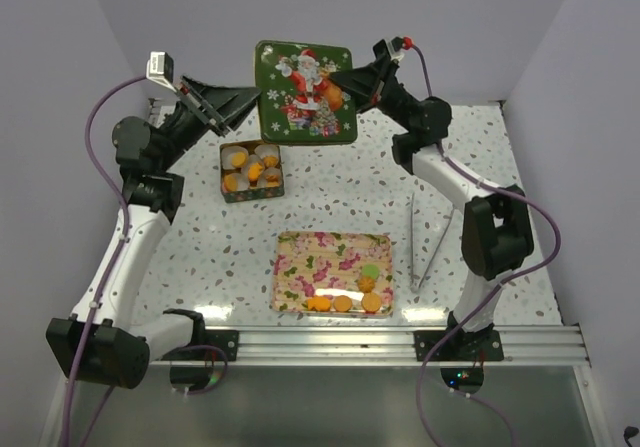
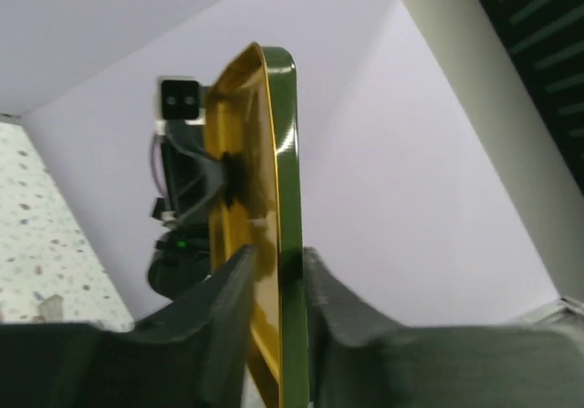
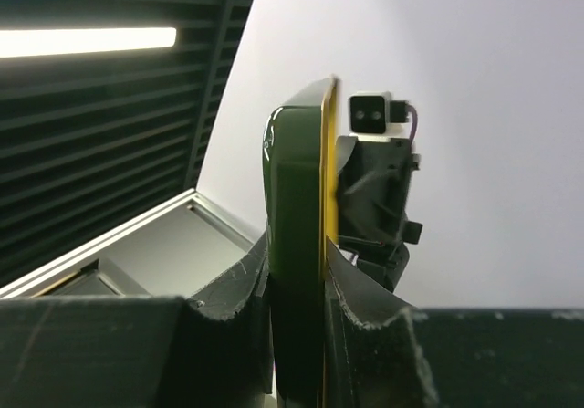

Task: Pack the cookies

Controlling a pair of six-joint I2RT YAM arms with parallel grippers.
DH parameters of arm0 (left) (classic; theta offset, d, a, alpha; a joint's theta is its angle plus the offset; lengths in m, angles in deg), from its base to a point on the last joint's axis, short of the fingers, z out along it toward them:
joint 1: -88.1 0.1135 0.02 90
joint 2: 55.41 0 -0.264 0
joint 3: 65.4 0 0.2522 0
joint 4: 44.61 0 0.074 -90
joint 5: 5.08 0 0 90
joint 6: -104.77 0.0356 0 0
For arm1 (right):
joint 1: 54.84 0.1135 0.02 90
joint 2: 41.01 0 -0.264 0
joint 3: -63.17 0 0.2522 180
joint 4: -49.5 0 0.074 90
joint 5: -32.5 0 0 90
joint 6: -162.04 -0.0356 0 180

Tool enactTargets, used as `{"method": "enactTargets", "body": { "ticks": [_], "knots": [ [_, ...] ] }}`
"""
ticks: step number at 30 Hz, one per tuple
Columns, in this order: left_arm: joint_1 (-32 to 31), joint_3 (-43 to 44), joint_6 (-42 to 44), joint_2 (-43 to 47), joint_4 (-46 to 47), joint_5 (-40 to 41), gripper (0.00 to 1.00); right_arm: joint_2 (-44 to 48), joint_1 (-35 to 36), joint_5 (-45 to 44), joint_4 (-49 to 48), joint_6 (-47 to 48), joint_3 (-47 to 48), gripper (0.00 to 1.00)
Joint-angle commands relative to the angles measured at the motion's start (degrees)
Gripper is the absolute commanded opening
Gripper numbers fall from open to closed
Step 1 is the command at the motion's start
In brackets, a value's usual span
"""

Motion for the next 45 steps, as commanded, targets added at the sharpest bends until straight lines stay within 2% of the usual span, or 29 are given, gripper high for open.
{"method": "enactTargets", "body": {
  "ticks": [1,4,6,7,13,18,24,29,35,41,45],
  "knots": [
    [0.80,-1.14,7.26,-0.14,-10.79,1.57,0.39,3.89,0.72,1.90,-2.49,-7.76,2.60,0.01],
    [1.42,-0.26,12.34,-0.58,-17.99,1.04,0.58,4.07,0.72,2.25,-0.47,-6.27,2.08,0.00],
    [2.12,0.27,15.52,-0.76,-21.77,1.22,0.65,3.89,0.63,2.60,0.85,-5.48,1.90,0.00],
    [2.56,0.71,18.67,-0.84,-26.14,1.48,0.72,3.72,0.72,2.60,1.03,-5.30,1.90,0.00],
    [7.13,3.34,31.94,-2.42,-46.00,5.08,0.85,1.96,0.19,3.48,7.17,-0.91,1.99,0.00],
    [12.30,4.14,40.84,-4.62,-57.28,11.40,0.87,-0.59,0.02,3.48,13.49,3.92,2.78,0.00],
    [17.67,1.94,48.75,-7.61,-60.19,16.15,0.87,-6.73,0.11,1.64,15.79,6.57,3.92,0.00],
    [20.05,1.76,54.29,-11.91,-60.20,19.14,0.87,-14.89,0.11,0.14,15.44,5.95,8.47,0.00],
    [20.93,-0.08,57.46,-16.83,-55.46,20.12,0.87,-22.19,0.11,-2.14,19.74,8.32,16.21,0.00],
    [21.72,-0.17,60.71,-22.54,-53.17,22.30,0.86,-25.55,0.54,-3.90,21.94,9.29,19.21,0.00],
    [21.81,0.62,60.10,-27.20,-50.29,22.40,0.82,-25.46,0.72,-3.64,22.47,10.34,17.90,0.00]
  ]
}}
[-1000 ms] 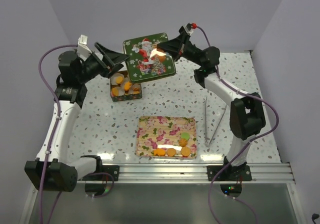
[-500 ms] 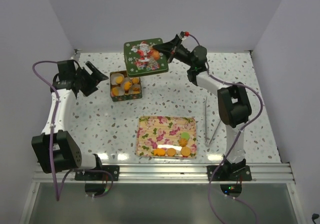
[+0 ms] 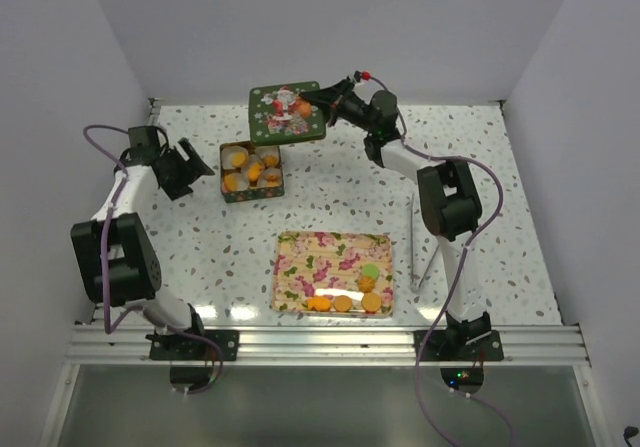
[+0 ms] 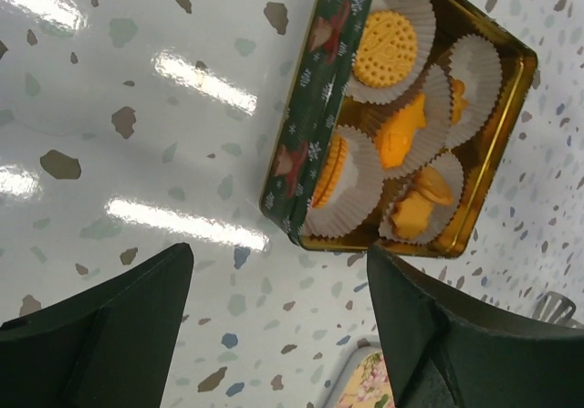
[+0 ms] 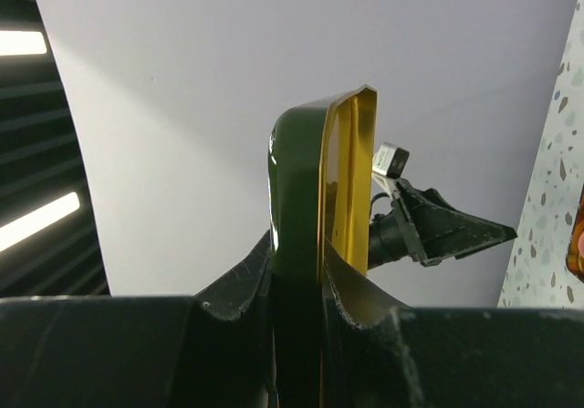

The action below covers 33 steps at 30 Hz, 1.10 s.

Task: Pack the cookies

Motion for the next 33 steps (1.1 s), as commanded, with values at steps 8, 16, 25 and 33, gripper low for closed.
{"method": "enactTargets", "body": {
  "ticks": [8,16,25,33],
  "knots": [
    [-0.20,6.04,0.03,-13.12,12.76,-1.67,0.71,6.23,0.30,0.17,-4.16,1.49,-8.13,0.00],
    [-5.91,13.95,-0.59,-20.68,14.88,-0.28,0.68,9.48,-1.27,3.86,-4.25,1.84,-10.25,0.00],
    [-10.83,12.82,-2.35,-23.94,14.61,1.84,0.64,9.14,-4.53,5.89,-4.52,1.23,-9.55,0.00],
    [-16.28,16.24,-2.96,-25.25,14.44,0.78,0.63,7.82,-4.62,5.19,-5.31,1.32,-9.11,0.00]
  ]
}}
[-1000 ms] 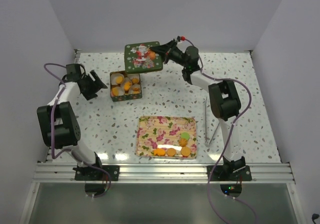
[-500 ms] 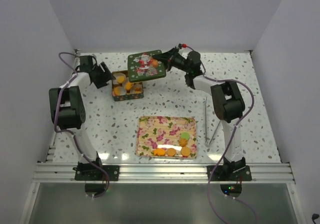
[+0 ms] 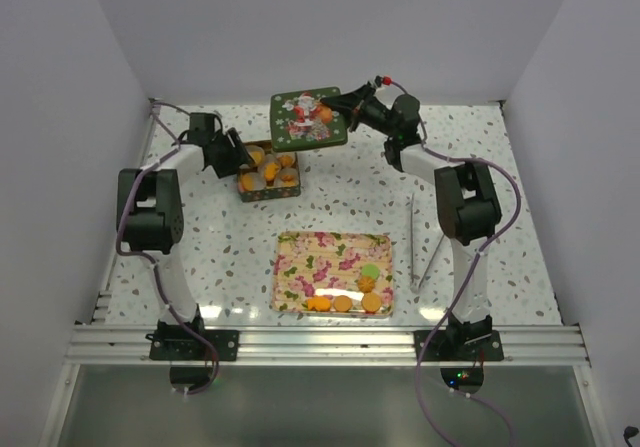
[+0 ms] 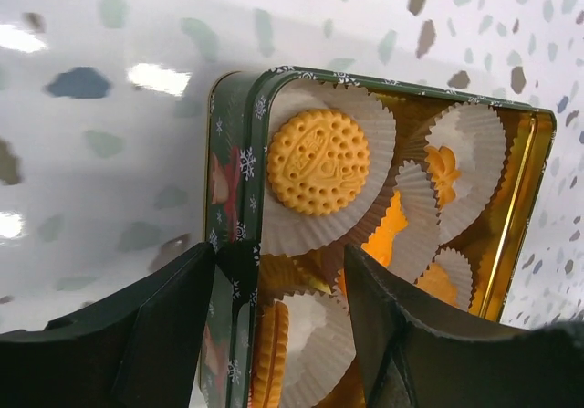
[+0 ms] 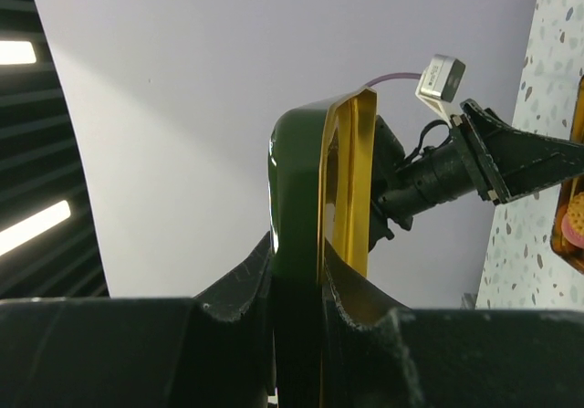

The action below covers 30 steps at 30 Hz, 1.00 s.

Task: Pack the cookies

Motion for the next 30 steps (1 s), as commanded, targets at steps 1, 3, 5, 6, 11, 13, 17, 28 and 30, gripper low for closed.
{"method": "enactTargets", "body": {
  "ticks": [1,3,5,6,11,13,17,28,30],
  "knots": [
    [-3.43,4.13,-1.02,-1.76,0.86,-1.06,0.63,0.98,0.32,0.86,-3.56,0.23,1.84,0.00],
    [-5.71,5.46,-1.10,-1.76,0.16,-0.88,0.63,0.98,0.23,0.51,-3.82,0.40,1.31,0.00],
    [-7.30,5.63,-1.54,-1.50,0.42,-0.97,0.63,0.97,0.23,-0.11,-4.52,0.49,0.53,0.00],
    [-7.57,5.72,-1.98,-1.24,0.51,-1.23,0.64,0.80,0.23,-0.37,-4.61,0.58,0.17,0.00],
    [-6.87,5.46,-1.90,1.22,-3.26,-0.27,0.68,-0.25,0.15,-1.69,-6.28,0.84,-1.15,0.00],
    [-5.30,4.15,-2.42,3.94,-3.01,-0.35,0.70,-0.95,0.15,-2.22,-6.46,1.36,-1.67,0.00],
    [-1.07,-0.51,-3.22,10.26,-2.13,-2.11,0.73,-3.06,0.23,-2.04,-6.72,2.16,-2.03,0.00],
    [4.47,-11.13,-3.56,13.97,10.67,-19.22,0.75,-9.48,0.93,-0.81,-5.23,7.43,-2.29,0.00],
    [4.47,-12.55,-4.79,13.53,13.24,-21.17,0.75,-10.97,1.55,-0.55,-4.79,7.87,-1.77,0.00]
  ]
}}
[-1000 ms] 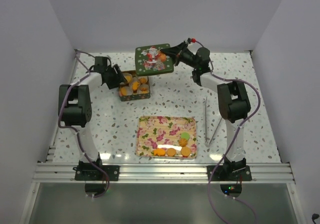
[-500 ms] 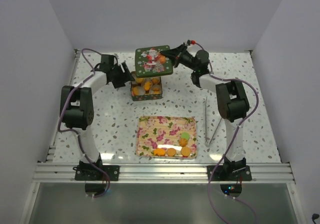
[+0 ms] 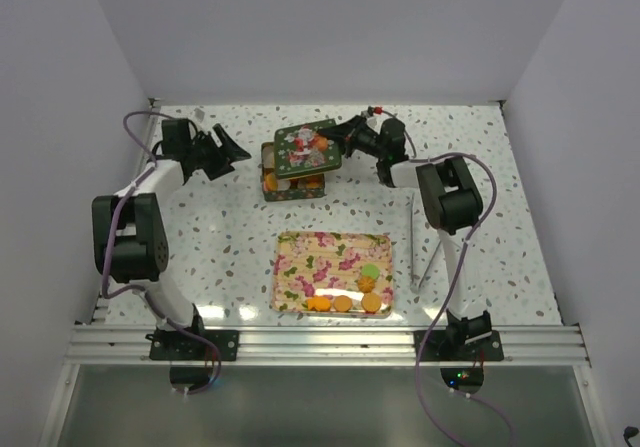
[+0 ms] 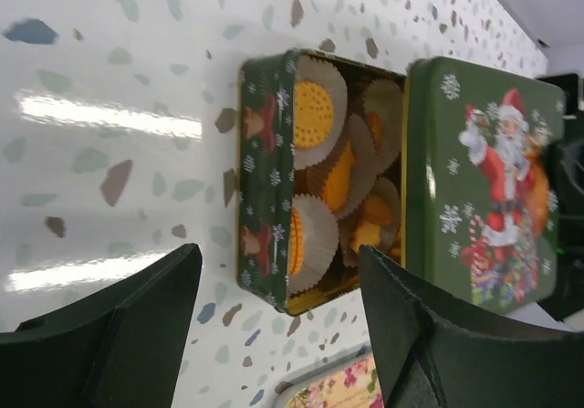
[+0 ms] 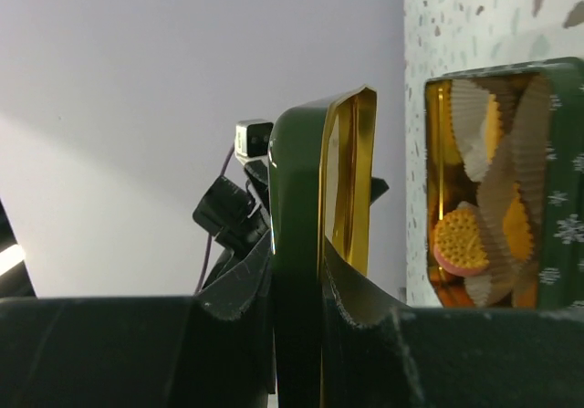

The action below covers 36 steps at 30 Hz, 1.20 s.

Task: Pack the cookies

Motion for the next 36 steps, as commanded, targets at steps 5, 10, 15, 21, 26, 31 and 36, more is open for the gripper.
{"method": "enactTargets", "body": {
  "ticks": [5,10,15,21,26,31,36],
  "knots": [
    [-0.34,-5.21,-1.94,-1.93,13.47,-12.44,0.75,-4.04,1.99,0.13,-3.07,2.96,1.80,0.00],
    [-0.51,-7.67,-3.16,-3.51,16.90,-14.72,0.75,-6.24,2.52,-0.83,-4.47,3.05,1.98,0.00],
    [-2.18,-8.72,-3.87,-4.39,19.19,-16.30,0.75,-9.31,2.52,-1.89,-7.46,1.38,3.29,0.00],
    [-3.68,-8.37,-3.87,-5.88,19.19,-16.31,0.75,-11.51,2.52,-1.89,-7.37,1.38,4.88,0.07],
    [-3.76,-8.37,-3.96,-6.94,19.28,-16.04,0.75,-10.02,2.43,-0.84,-4.05,3.30,3.48,0.31],
    [-3.94,-8.20,-4.39,-7.73,19.98,-16.04,0.74,-8.09,2.17,0.92,1.75,7.96,2.95,0.45],
    [-4.03,-8.11,-4.57,-8.26,20.51,-15.96,0.74,-4.66,1.56,1.71,9.23,13.41,1.37,0.54]
  ]
}}
